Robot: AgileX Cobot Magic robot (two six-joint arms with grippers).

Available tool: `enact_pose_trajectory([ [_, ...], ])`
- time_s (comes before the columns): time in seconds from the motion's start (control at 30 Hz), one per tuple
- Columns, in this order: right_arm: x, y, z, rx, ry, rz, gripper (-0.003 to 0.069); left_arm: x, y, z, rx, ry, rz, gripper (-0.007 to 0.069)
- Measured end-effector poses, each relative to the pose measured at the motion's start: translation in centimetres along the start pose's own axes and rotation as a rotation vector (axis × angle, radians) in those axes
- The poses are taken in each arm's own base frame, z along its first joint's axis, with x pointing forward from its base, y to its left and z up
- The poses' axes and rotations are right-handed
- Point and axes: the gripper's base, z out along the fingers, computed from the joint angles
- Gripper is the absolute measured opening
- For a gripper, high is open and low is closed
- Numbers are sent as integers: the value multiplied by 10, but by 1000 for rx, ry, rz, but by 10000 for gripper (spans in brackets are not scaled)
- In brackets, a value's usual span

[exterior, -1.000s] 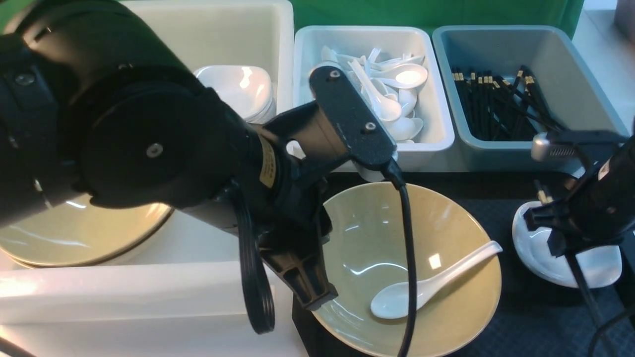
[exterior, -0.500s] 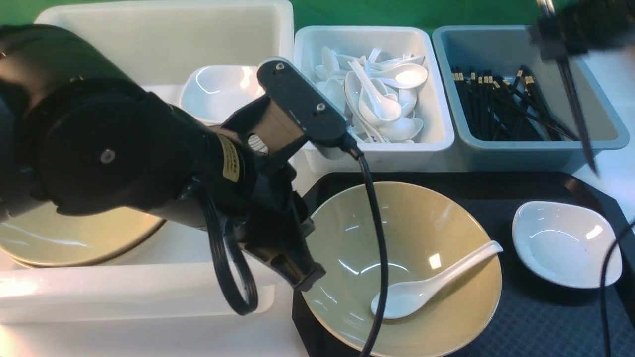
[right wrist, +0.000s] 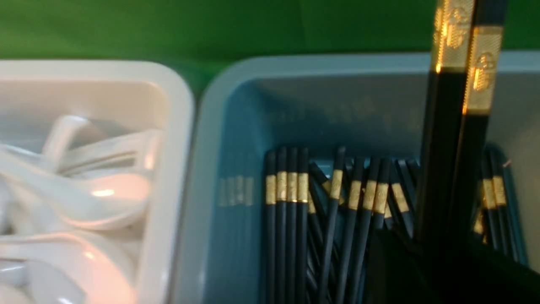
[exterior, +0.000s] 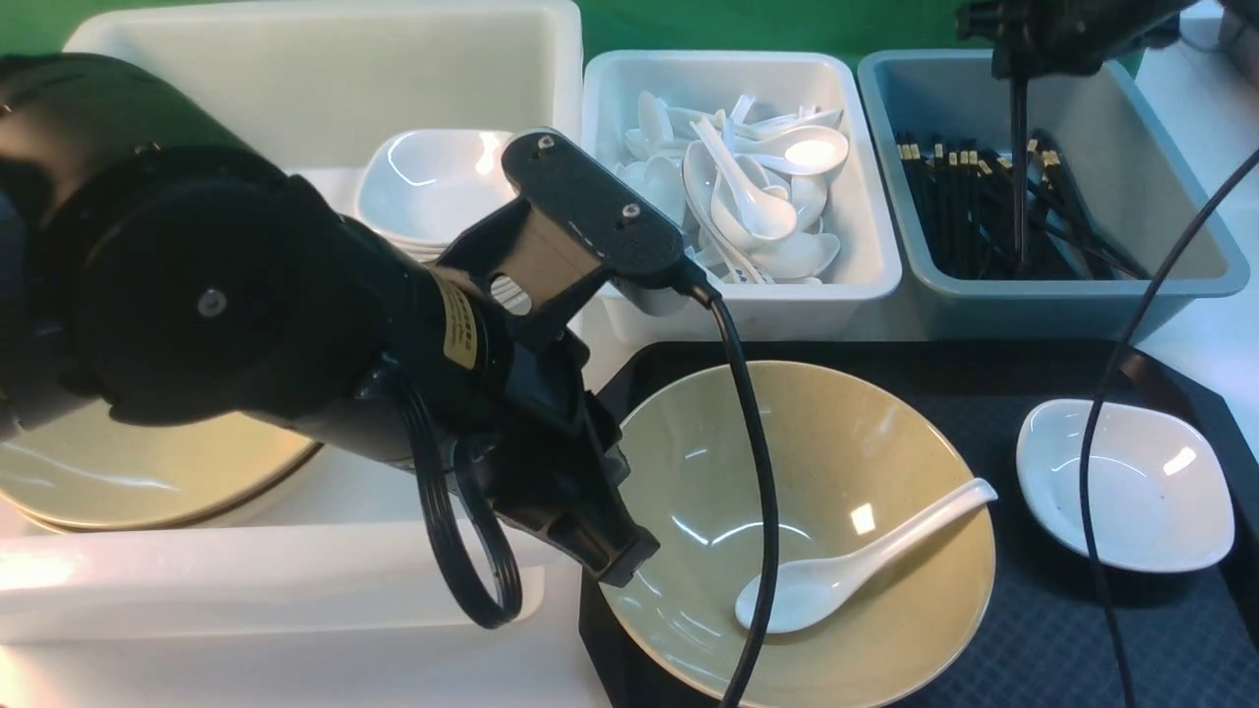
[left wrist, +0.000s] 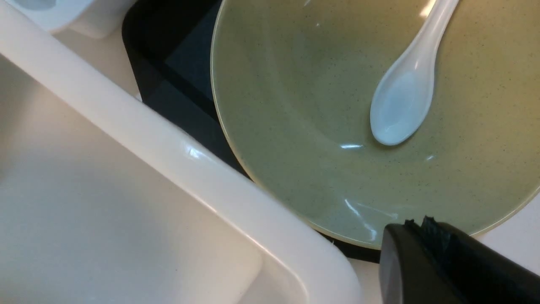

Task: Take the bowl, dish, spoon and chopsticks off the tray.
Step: Use the right arm to put the chopsticks into the small storage box on the right, then use the right arm to grab the soup spoon in the middle

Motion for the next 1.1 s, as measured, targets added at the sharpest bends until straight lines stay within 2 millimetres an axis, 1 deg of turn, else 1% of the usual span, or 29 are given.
enact_pose_trajectory([
  [0.03, 4, -1, 5, 7, 38, 2, 251, 0, 0, 0, 0, 1, -3, -8],
  [0.07, 7, -2, 6, 12, 69, 2, 282, 0, 0, 0, 0, 1, -7, -8],
  [0.1, 11, -3, 5, 20, 117, 1, 344, 0, 0, 0, 0, 1, -12, -8],
  [0.2, 16, -3, -1, 30, 210, -41, 420, 0, 0, 0, -3, 1, -12, -8],
  [0.23, 17, -3, -3, 30, 227, -56, 429, 0, 0, 0, -5, 2, -10, -8],
  [0.27, 20, 0, -10, 17, 290, -118, 454, 0, 1, -1, -15, 0, -2, -8],
  [0.3, 23, 4, -18, -6, 339, -189, 465, 1, 2, -3, -24, -3, 3, -8],
  [0.37, 22, 16, -37, -59, 353, -273, 474, 2, 3, -9, -40, -10, 9, -8],
  [0.4, 20, 27, -53, -92, 343, -310, 475, 4, 3, -14, -43, -14, 8, -8],
  [0.43, 20, 33, -65, -111, 333, -337, 475, 5, 3, -18, -46, -13, 8, -8],
  [0.47, 20, 35, -65, -116, 333, -345, 475, 7, 3, -21, -48, -17, 7, -8],
  [0.5, 23, 57, -98, -176, 308, -431, 475, 13, 2, -33, -51, 1, 2, -8],
  [0.53, 23, 59, -101, -181, 306, -435, 475, 14, 2, -34, -52, -2, 2, -8],
  [0.57, 30, 75, -123, -221, 297, -507, 475, 20, 2, -42, -52, 23, -2, -8],
  [0.6, 38, 86, -140, -256, 296, -573, 475, 24, 1, -48, -52, 38, -2, -8],
  [0.67, 50, 98, -157, -292, 304, -649, 475, 29, 1, -56, -51, 51, -3, -8],
  [0.7, 62, 106, -172, -322, 309, -719, 475, 33, 0, -60, -52, 58, -2, -8],
  [0.73, 77, 112, -177, -347, 340, -776, 475, 34, 0, -64, -55, 52, -1, -8],
  [0.77, 82, 114, -179, -357, 347, -804, 475, 35, 0, -65, -55, 48, -1, -8],
  [0.83, 110, 121, -185, -403, 406, -917, 475, 36, 0, -71, -60, 23, 0, -8],
  [0.9, 127, 126, -185, -434, 444, -998, 473, 35, 0, -72, -62, 5, 1, -8],
  [0.93, 145, 130, -181, -473, 483, -1092, 471, 34, 0, -73, -63, -12, 1, -8],
  [1.0, 162, 134, -176, -512, 526, -1187, 470, 32, 0, -73, -57, -38, 3, -8],
  [1.1, 181, 138, -166, -555, 567, -1281, 470, 29, -2, -73, -42, -68, 28, -8],
])
